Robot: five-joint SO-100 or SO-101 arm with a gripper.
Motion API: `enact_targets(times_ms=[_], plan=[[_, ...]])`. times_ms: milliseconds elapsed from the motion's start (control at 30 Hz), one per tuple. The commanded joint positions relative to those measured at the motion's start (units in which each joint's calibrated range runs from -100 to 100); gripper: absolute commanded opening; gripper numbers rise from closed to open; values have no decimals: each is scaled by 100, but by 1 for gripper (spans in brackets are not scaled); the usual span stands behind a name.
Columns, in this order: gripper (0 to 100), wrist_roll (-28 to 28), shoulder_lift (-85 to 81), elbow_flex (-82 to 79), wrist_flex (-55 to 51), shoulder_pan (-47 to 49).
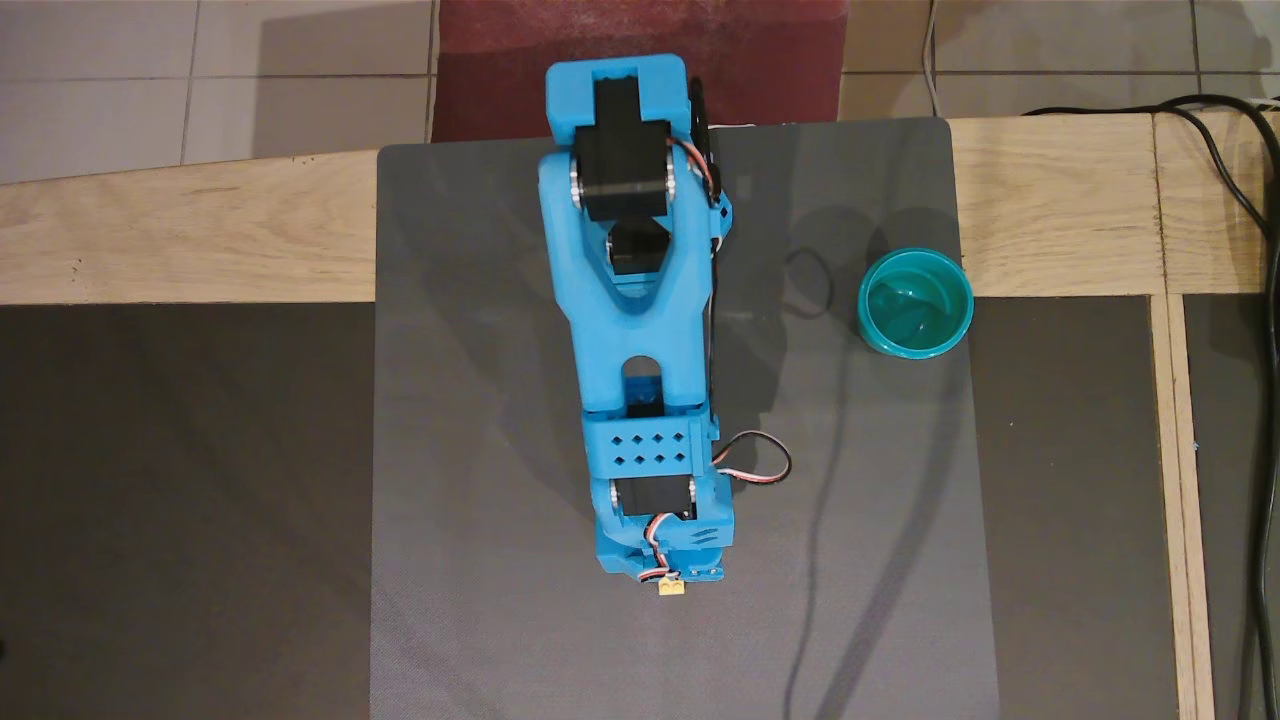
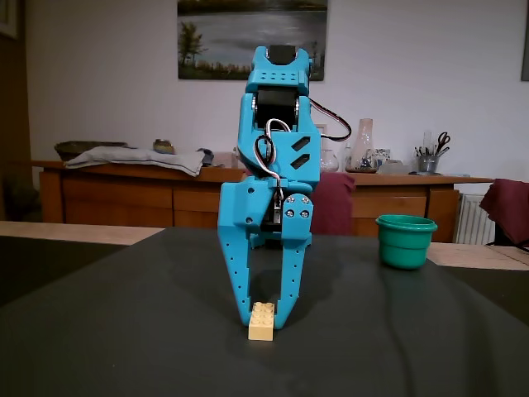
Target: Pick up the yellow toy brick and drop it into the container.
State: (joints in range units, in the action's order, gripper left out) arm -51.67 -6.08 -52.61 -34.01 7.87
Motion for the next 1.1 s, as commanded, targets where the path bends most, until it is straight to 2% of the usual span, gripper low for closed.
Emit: enact_targets(times_ms=[0,167,300,567,733,1067], plan=[[0,7,-58,26,-238,-40],[0,263,-379,513,-1179,91],[0,493,-1087,1064,-2468,517],[0,1110,-2706,2138,-4645,2018],[0,1513,-3018,2959,-5728,3016],[0,2427,-3068,3158,-6288,4880]])
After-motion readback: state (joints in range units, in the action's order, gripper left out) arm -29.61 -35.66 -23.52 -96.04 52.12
